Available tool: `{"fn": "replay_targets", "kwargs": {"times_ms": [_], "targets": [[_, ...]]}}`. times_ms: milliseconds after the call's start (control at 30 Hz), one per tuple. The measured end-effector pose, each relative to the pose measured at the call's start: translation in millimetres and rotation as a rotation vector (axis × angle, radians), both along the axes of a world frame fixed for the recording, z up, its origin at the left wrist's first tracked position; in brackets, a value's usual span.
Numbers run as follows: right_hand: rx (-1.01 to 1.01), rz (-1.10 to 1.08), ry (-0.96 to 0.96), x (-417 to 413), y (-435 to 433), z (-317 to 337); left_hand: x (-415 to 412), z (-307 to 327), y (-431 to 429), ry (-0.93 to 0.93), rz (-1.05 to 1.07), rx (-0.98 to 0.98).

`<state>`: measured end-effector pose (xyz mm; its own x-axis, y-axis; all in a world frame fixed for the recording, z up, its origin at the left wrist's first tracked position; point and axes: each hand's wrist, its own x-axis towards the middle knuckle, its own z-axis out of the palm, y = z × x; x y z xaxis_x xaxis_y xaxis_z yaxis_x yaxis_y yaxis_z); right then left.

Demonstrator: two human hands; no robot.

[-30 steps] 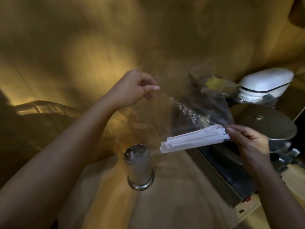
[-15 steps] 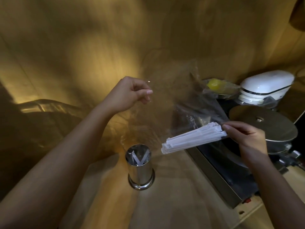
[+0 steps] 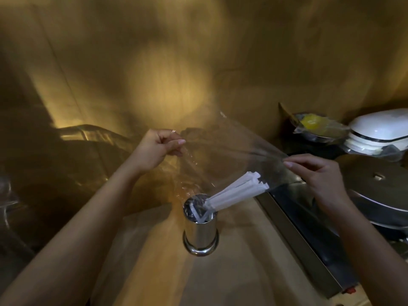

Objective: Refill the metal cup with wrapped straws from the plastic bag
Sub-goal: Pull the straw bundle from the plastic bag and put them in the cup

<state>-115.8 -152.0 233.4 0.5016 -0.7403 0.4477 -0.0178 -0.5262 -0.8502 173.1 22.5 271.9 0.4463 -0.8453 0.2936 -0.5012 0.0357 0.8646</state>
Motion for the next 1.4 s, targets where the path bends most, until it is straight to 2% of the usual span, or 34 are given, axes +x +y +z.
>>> {"fn": "replay_targets", "kwargs": {"times_ms": [233, 400, 500, 600, 733, 1000, 1400], "targets": [[0.027, -0.003, 0.005, 18.6, 2.8, -9.3, 9.3, -18.8, 12.0, 0.081, 0.058, 0.008], [0.291, 0.067, -0.049, 22.8, 10.6, -31.9, 13.9, -30.9, 18.6, 0.157, 0.088, 0.024], [0.402, 0.166, -0.008, 20.9, 18.0, -57.7, 17.6, -36.3, 22.1, 0.201, 0.11, 0.02], [0.357, 0.157, 0.103, 25.0, 26.3, -78.6, 20.8, -41.0, 22.8, 0.262, 0.152, 0.002], [0.354, 0.041, 0.0, 35.2, 26.5, -83.6, 24.5, -46.2, 24.9, 0.29, 0.148, 0.017], [0.233, 0.067, -0.088, 58.2, 18.2, -30.2, 35.6, -47.5, 38.5, 0.31, 0.208, -0.099], [0.084, 0.16, -0.045, 79.0, 20.6, 16.7, 30.9, -55.7, 61.3, 0.439, 0.3, -0.18]]}}
